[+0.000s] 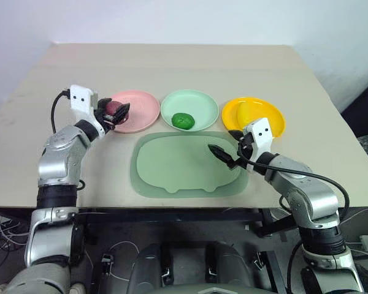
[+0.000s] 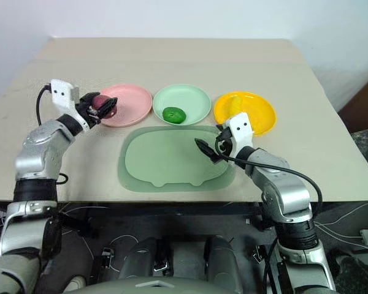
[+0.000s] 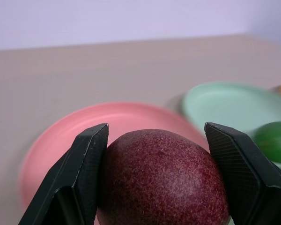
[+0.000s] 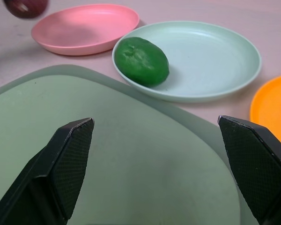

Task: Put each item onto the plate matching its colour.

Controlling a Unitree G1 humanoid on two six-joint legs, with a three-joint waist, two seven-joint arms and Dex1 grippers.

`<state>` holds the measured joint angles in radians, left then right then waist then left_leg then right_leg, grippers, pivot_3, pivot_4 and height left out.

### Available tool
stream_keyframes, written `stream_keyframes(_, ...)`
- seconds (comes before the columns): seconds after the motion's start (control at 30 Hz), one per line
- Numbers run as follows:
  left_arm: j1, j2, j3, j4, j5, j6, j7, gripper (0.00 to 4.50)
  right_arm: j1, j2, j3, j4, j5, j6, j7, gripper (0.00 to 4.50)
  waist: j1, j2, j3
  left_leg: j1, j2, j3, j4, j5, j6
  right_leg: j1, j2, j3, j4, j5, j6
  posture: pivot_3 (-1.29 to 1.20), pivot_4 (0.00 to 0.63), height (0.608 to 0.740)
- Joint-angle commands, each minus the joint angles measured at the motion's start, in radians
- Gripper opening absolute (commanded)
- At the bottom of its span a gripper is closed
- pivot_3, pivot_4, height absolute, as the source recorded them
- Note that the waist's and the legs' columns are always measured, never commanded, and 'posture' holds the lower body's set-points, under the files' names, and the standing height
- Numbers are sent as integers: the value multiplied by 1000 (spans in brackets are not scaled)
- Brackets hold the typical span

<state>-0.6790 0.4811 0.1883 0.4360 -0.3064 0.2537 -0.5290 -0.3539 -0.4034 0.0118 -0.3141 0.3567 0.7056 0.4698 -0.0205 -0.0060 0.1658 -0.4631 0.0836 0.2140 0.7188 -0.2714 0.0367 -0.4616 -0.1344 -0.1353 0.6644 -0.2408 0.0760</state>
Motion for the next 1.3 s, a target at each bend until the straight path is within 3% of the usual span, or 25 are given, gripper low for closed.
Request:
stream_keyframes(0.03, -52, -36, -6, 106, 45, -118, 32, 3008, -16, -3, 8, -4, -10, -36, 11, 4500, 3, 0, 0, 0, 0, 0, 0, 0, 0, 0, 0, 0, 0, 0, 1, 0, 150, 695)
stream_keyframes(0.33, -107, -91, -17, 256, 90, -231, 38, 3008, -29, -13, 0, 6, -14, -43, 21, 4500, 0, -1, 0, 0, 0, 0, 0, 0, 0, 0, 0, 0, 0, 0, 1, 0, 150, 695)
stream_keyframes(0.5, -104, -97, -20, 240, 91, -238, 33, 4485, -15, -19, -7, -2, -18, -44, 21, 4500, 1, -1, 0, 0, 0, 0, 0, 0, 0, 0, 0, 0, 1, 0, 1, 0, 150, 695)
stream_keyframes(0.73, -1, -93, -2, 46, 45, -209, -17, 4485, 28, -9, -29, -34, -13, -64, 4, 4500, 0, -1, 0, 0, 0, 0, 0, 0, 0, 0, 0, 0, 1, 0, 1, 0, 150, 695)
stream_keyframes(1.03, 342, -4, 82, -304, -125, -279, -265, 4485, 139, 26, -69, -106, 95, -158, 79, 4500, -4, 0, 0, 1, 1, 0, 0, 0, 0, 0, 0, 0, 0, -1, 1, 0, 150, 695)
stream_keyframes(1.3, 531, 59, 135, -419, -251, -241, -406, 4485, 172, 21, -64, -117, 165, -177, 139, 4500, 7, -1, 0, 1, 2, -2, 1, -2, -2, 1, -2, 0, -1, -2, -3, 0, 150, 695)
